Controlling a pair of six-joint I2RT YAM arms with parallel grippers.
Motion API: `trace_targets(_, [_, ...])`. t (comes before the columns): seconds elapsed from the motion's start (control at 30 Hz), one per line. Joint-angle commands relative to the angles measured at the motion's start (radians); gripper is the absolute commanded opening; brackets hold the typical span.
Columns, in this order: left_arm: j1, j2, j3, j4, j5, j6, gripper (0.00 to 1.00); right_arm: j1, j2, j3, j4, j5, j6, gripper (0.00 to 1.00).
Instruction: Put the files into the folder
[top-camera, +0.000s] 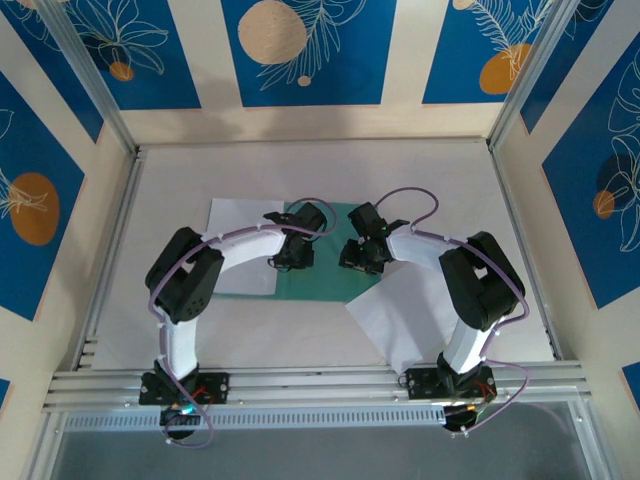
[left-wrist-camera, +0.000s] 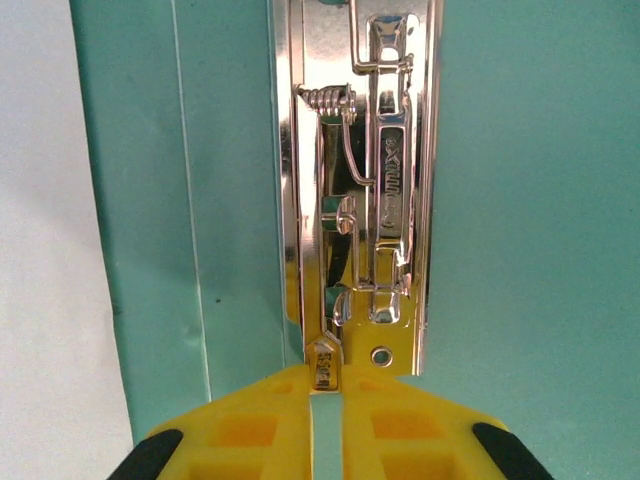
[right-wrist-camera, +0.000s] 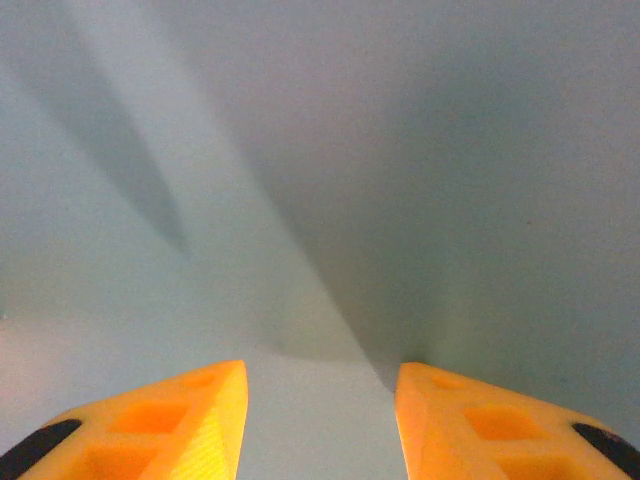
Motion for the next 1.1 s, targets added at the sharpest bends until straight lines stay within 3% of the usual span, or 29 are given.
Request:
trace_targets(0.0, [-0.007, 0.062, 0.009, -0.007, 0.077, -0.023, 0.12, 0.011, 0.021, -0.003, -0.058, -0.023, -0.004, 0.45])
trace_targets(1.07, [-0.026, 0.005, 0.002, 0.045, 0.144, -0.056, 0.06, 0.013, 0.048, 0.006, -0.067, -0.008, -0.01, 0.45])
